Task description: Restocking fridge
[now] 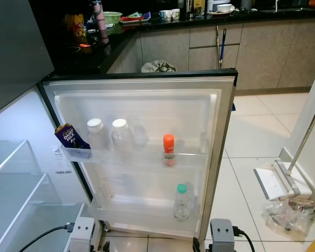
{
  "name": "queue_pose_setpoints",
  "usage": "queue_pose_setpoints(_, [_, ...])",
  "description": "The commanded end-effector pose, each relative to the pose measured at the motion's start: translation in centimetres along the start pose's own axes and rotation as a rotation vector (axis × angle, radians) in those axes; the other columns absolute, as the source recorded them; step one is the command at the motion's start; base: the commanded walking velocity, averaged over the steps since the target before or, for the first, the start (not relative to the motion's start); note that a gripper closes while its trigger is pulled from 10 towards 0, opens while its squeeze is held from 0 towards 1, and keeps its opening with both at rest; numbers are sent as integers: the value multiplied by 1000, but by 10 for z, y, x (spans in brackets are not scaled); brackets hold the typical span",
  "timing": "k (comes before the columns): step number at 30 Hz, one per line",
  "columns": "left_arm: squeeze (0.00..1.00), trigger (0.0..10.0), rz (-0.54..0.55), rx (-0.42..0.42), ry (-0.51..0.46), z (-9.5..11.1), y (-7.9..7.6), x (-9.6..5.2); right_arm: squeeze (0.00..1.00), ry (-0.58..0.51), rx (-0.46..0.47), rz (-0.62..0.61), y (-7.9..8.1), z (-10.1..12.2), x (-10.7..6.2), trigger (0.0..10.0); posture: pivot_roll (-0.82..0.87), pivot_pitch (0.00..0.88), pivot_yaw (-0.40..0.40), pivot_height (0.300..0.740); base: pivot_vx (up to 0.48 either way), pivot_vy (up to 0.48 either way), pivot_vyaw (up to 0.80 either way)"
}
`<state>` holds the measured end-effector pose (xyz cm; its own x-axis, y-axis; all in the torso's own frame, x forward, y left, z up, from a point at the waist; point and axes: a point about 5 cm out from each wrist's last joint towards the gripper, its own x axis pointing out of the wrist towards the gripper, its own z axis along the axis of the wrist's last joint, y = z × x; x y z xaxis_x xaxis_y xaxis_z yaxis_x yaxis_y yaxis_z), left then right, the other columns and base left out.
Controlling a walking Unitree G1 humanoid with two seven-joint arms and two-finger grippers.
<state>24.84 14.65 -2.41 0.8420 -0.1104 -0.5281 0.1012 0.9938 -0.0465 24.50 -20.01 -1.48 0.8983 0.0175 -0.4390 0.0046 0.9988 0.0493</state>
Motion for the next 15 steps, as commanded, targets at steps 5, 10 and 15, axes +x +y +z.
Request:
queue_pose_setpoints(5, [0, 10000, 6, -5, -19, 2, -5, 3, 0, 8, -50, 1, 4, -2, 4, 10000, -68, 59, 31, 640, 0, 0, 0])
queue_pose_setpoints(10, [0, 10000, 0, 1, -26, 3, -7, 4, 0, 1, -29, 34, 6, -1, 4, 10000, -70, 61, 34, 640, 0, 0, 0])
queue_pose_setpoints(15, [0, 10000, -5, 6, -31, 4, -7, 4, 0, -12, -37, 64, 10, 1, 4, 10000, -70, 61, 35, 655, 0, 0, 0])
